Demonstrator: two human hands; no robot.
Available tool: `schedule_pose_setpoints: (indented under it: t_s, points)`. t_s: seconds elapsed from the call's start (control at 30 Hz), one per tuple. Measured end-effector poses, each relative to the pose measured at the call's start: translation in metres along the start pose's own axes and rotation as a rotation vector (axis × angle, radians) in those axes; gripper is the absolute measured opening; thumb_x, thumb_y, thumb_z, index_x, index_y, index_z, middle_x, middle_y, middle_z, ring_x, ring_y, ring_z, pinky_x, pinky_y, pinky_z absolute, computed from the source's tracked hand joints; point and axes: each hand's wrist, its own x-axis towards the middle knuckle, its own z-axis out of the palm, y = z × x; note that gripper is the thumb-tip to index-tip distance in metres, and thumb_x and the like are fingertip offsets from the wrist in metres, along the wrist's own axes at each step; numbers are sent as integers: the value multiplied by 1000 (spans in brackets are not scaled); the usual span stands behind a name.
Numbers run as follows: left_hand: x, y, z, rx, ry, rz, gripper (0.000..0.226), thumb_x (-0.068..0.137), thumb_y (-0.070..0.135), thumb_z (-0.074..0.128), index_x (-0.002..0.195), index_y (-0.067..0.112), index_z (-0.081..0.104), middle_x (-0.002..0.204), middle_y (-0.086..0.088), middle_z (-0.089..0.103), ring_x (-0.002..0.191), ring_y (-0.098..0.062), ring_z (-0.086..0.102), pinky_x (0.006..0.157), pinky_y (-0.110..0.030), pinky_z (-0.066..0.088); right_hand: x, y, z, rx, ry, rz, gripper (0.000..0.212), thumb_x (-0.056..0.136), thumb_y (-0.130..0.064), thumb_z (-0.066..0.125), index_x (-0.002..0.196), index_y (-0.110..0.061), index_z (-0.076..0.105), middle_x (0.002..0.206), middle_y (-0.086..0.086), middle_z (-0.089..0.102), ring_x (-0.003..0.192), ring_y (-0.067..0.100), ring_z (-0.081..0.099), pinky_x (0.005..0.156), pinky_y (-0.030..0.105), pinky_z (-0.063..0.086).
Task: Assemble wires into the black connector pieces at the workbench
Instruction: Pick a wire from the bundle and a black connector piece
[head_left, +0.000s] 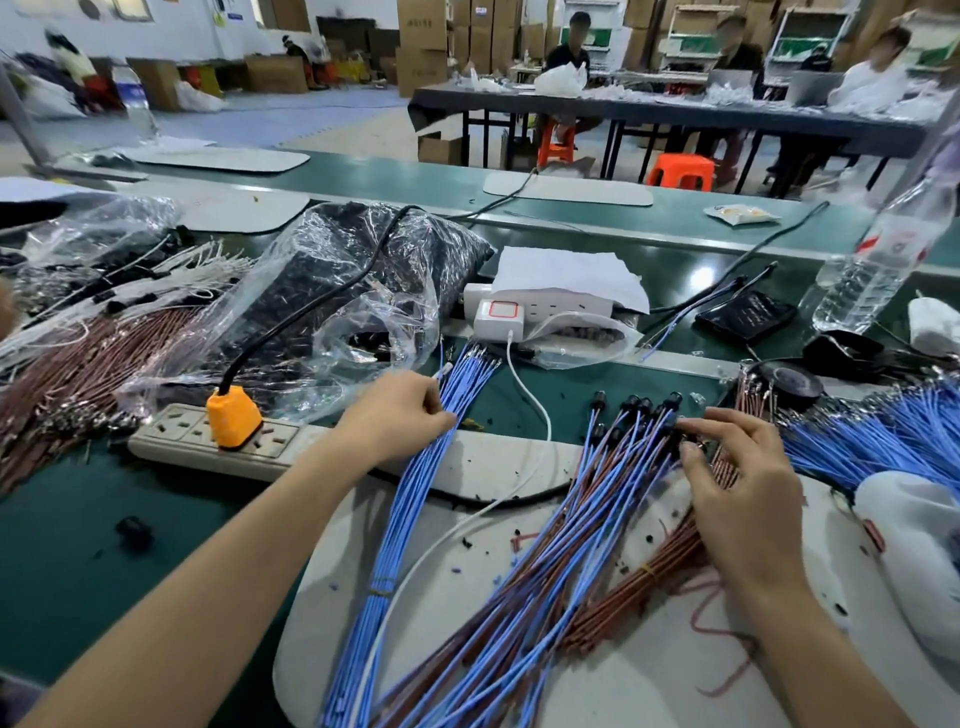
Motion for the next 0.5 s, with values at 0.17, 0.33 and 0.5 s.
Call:
schedule_pose_setpoints:
  t_s: [0.17,0.33,0.5]
  points:
    - [-6,-16,7,-248,112,21,32,86,24,68,58,20,52,55,7,51,52,-4,44,47,-13,31,-4,-31,13,117,-18,-81,22,88,0,62,99,-17,68,98,-9,61,89,10,60,84,20,49]
    - [-5,-19,6,-142,153,-8,16,82,21,69,70,18,60,62,10,53,61,-6,50,56,-20,36,-9,-76,50,422,-294,18,22,92,-2,57,88,-20,68,69,1,68,57,13,63,51,23,51]
    - [-6,-19,9,-335,247,-12,12,81,21,66,71,15,63,58,7,57,53,-4,49,51,-18,36,-12,-103,95,296,-538,123,17,92,-13,62,77,-9,68,62,6,67,44,11,58,46,23,46]
